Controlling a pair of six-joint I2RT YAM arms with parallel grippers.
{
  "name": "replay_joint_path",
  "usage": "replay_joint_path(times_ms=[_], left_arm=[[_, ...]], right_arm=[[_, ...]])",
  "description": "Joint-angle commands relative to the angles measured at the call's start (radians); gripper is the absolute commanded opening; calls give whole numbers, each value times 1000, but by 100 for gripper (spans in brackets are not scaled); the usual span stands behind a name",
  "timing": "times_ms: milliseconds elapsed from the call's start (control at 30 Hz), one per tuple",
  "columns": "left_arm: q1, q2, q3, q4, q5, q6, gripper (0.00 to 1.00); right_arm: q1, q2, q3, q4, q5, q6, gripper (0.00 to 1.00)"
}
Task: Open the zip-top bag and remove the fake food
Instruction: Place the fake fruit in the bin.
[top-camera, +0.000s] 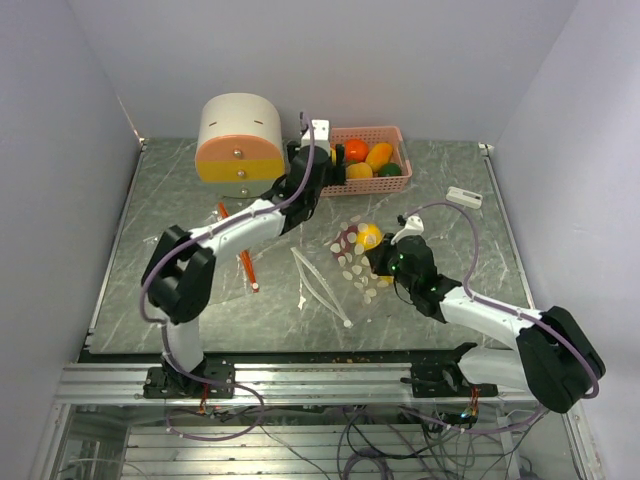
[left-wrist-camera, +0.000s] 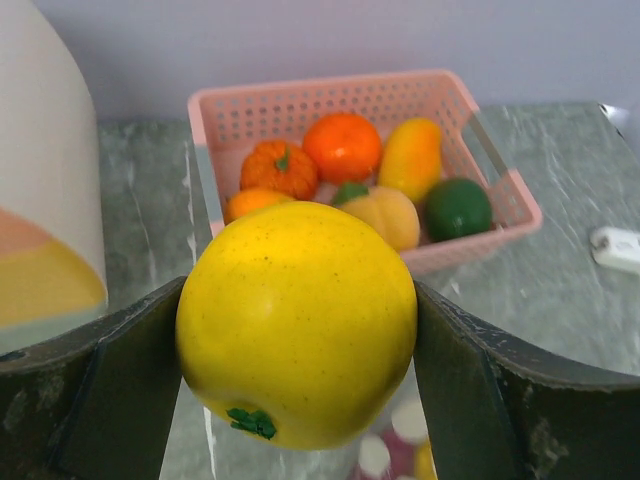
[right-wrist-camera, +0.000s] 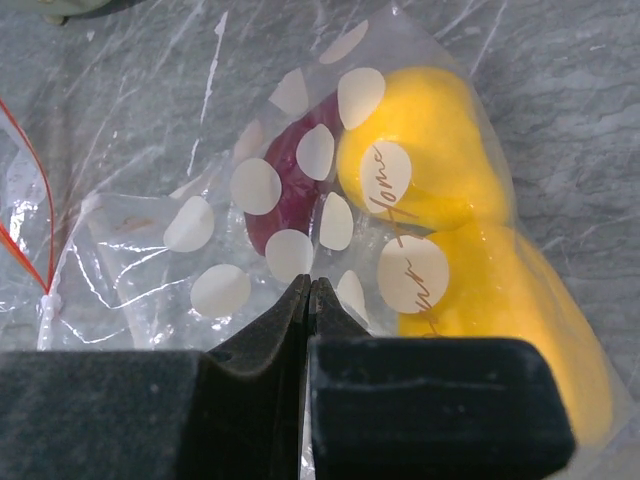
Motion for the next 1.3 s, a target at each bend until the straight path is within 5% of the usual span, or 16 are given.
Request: replay_joint_path(times_ms=[0, 667, 800, 967, 1267], left_arm=[[49, 138, 172, 17, 8, 57, 42], [215, 765, 756, 165, 214, 48, 46], [225, 843, 821, 186, 255, 44, 53], [229, 813, 771, 239, 297, 59, 99], [209, 505, 461, 375, 351, 98, 100]], right_arm=[[-2, -17, -23, -28, 30, -6, 0], [-3, 21, -4, -77, 86, -44, 0], [-3, 40, 2, -83, 99, -50, 0], [-2, 56, 3, -76, 104, -50, 0], [-1, 58, 4, -60, 85, -41, 0]])
